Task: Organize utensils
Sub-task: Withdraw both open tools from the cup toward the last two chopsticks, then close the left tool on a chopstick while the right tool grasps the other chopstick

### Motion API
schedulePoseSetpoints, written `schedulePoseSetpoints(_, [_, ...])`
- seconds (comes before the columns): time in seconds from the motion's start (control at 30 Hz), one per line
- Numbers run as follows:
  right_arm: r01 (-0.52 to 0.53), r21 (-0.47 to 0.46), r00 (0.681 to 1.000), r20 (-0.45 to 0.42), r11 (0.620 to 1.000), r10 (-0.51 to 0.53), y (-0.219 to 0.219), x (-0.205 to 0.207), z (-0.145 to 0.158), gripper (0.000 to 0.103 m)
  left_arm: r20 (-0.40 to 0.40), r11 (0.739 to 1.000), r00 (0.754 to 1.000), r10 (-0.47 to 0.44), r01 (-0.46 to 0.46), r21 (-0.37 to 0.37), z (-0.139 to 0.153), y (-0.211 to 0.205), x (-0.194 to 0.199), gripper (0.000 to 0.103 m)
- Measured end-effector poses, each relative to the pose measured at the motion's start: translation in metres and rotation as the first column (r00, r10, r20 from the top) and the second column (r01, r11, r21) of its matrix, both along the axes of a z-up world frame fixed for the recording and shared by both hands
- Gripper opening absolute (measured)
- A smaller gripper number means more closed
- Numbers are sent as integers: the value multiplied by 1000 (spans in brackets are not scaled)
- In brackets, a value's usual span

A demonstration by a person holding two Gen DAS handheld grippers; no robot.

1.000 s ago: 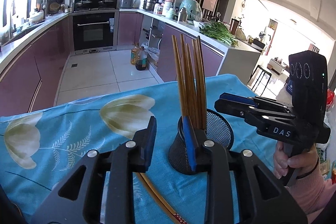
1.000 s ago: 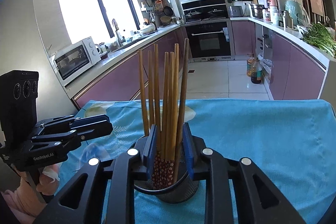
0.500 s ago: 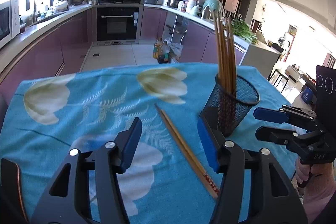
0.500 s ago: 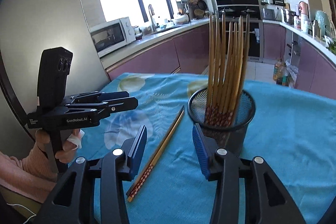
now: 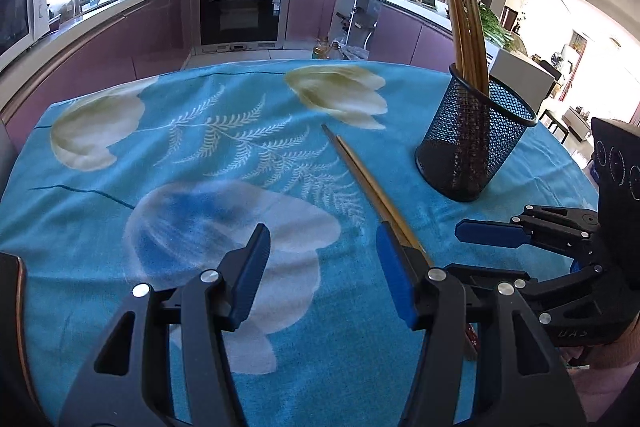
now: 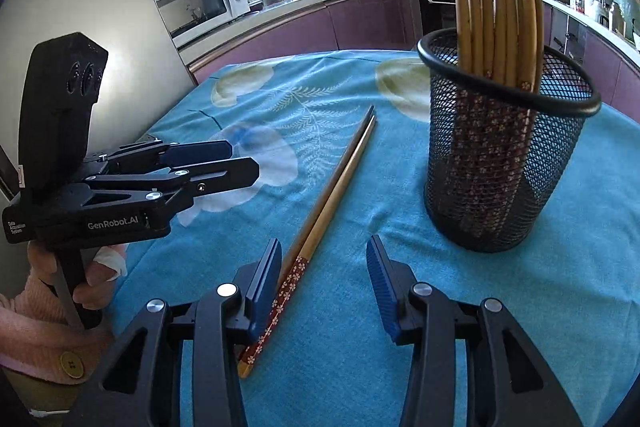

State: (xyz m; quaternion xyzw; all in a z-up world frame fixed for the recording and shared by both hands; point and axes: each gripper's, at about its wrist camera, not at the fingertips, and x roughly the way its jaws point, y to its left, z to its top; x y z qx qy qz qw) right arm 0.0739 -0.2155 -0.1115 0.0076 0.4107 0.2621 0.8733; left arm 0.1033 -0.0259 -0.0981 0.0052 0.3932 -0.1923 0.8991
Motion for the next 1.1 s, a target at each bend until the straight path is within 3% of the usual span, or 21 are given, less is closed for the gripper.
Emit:
schedulePoseSetpoints(0.47, [25,-60,1000,-6,998,-25,9,3,-6,40,-21,1000,1000,-15,15,12,-5,-5,4,54])
schedulePoseSetpoints(0.83, [44,-50,999,-22,998,-45,-1,1,-6,37,-42,996,995,-85,86,22,-8,-26,9,54])
schedulePoseSetpoints(1.1, [52,-40,998,-30,998,-53,-9,0,-7,36,-88,991,988,-124,127,34,-18,-45,22,48])
